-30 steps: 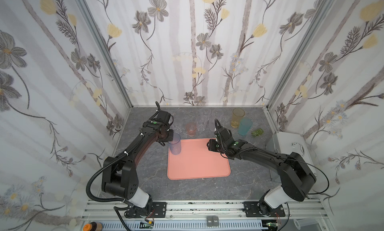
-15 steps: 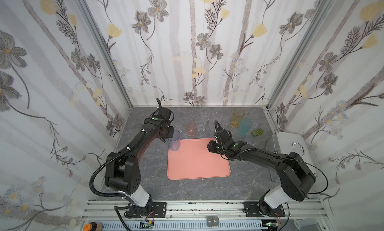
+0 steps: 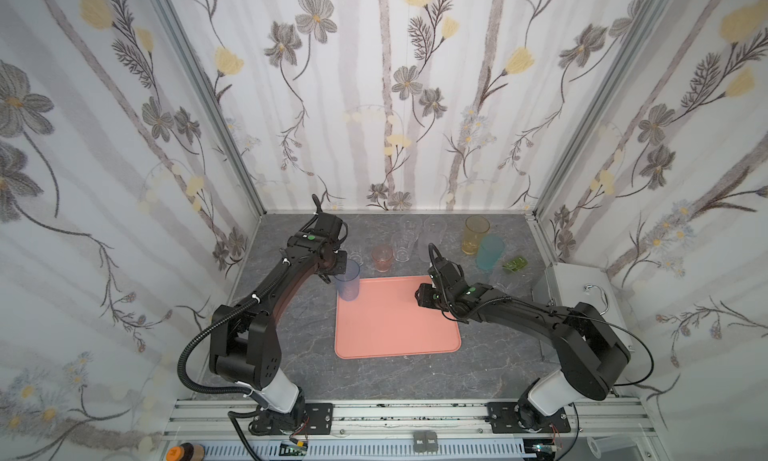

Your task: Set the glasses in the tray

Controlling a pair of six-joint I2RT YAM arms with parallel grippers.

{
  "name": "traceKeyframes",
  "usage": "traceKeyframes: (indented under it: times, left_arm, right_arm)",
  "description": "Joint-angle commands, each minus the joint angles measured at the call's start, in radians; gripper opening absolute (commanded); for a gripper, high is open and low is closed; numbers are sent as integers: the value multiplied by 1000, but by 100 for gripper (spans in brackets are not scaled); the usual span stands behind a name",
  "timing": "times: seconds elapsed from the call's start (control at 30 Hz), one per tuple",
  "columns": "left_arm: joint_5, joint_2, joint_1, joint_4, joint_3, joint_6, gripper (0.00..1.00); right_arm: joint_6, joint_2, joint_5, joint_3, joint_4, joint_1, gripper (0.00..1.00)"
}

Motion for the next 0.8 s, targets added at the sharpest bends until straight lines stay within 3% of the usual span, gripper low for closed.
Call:
traceKeyframes:
  times: [0.0, 0.27, 0.53, 0.63, 0.77]
  left_arm:
    - [-3, -18, 1, 19, 4, -3, 19]
    - [-17, -92, 2, 20, 6, -10, 33]
    - [-131, -226, -44, 59, 7, -42, 44]
    - [-142, -270, -80, 100, -10, -69, 47]
    - [-162, -301, -194, 198, -59, -91, 50]
  right_arm:
    - [11, 17, -9, -9, 44, 2, 49]
    - [-21, 63, 19, -25, 38, -17, 49]
    - [-52, 103, 45, -39, 20, -77, 49]
    - [-61, 109, 57, -46, 8, -102, 49]
    - [-67, 105, 76, -61, -8, -135, 49]
